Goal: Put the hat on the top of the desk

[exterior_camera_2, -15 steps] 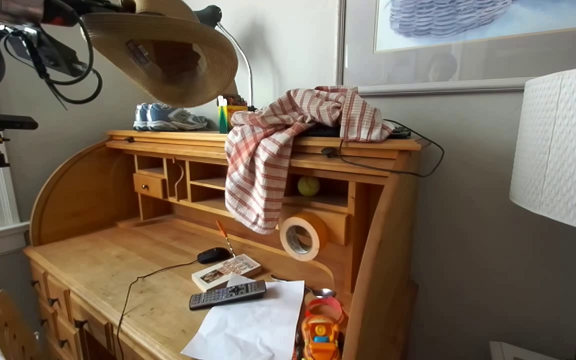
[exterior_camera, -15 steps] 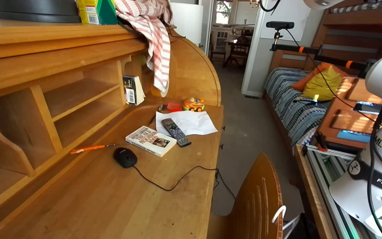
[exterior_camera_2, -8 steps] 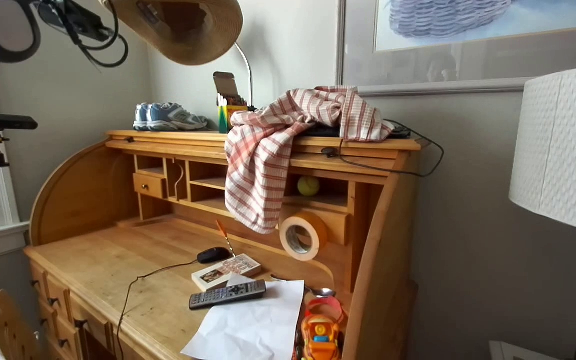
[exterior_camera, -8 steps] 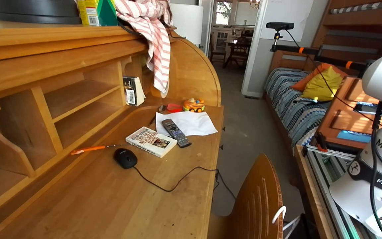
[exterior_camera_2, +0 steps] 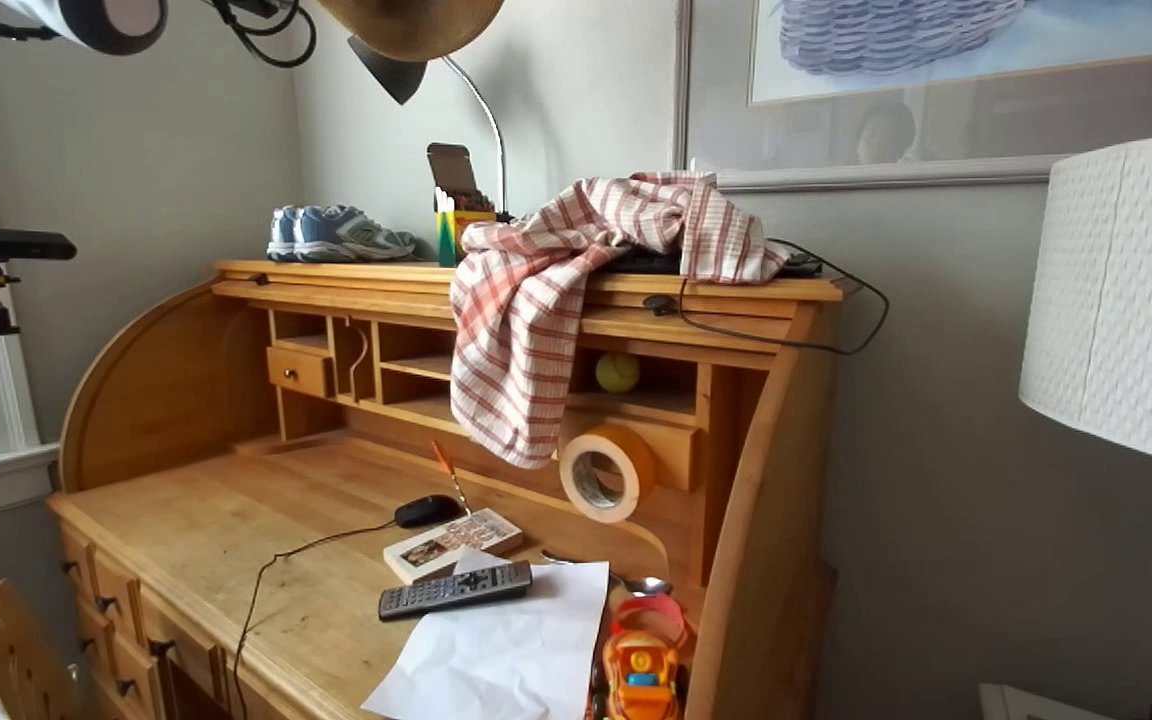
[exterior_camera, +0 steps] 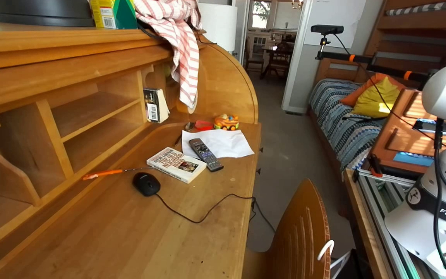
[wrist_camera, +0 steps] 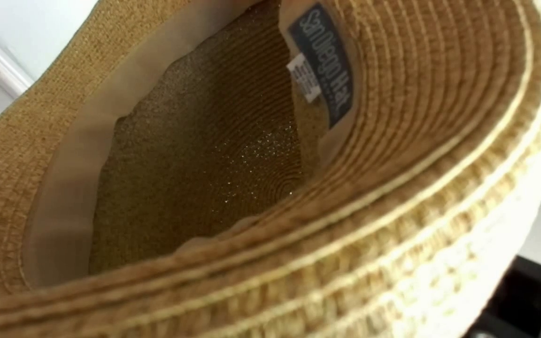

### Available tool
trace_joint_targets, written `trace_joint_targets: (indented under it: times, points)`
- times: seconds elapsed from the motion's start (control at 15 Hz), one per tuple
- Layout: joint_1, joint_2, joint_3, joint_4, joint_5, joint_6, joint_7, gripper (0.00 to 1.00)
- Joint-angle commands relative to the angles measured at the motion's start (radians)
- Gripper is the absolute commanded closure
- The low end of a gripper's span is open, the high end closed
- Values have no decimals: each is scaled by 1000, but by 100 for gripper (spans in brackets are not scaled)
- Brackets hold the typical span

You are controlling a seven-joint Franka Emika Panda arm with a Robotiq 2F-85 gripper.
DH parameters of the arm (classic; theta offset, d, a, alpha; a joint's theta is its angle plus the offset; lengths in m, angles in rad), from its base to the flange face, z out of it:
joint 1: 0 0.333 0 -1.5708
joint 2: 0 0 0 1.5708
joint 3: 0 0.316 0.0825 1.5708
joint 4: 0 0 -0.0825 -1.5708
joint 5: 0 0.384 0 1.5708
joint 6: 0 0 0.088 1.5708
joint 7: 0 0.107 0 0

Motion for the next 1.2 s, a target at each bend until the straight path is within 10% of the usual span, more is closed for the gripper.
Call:
trace_joint_targets:
  times: [0.0,0.4,1.13]
  points:
    - [27,1,-30,21,2,12,-6,98]
    - [65,12,-55,32,-10,33,5,98]
    - [801,5,-418,518,-276,25,88,98]
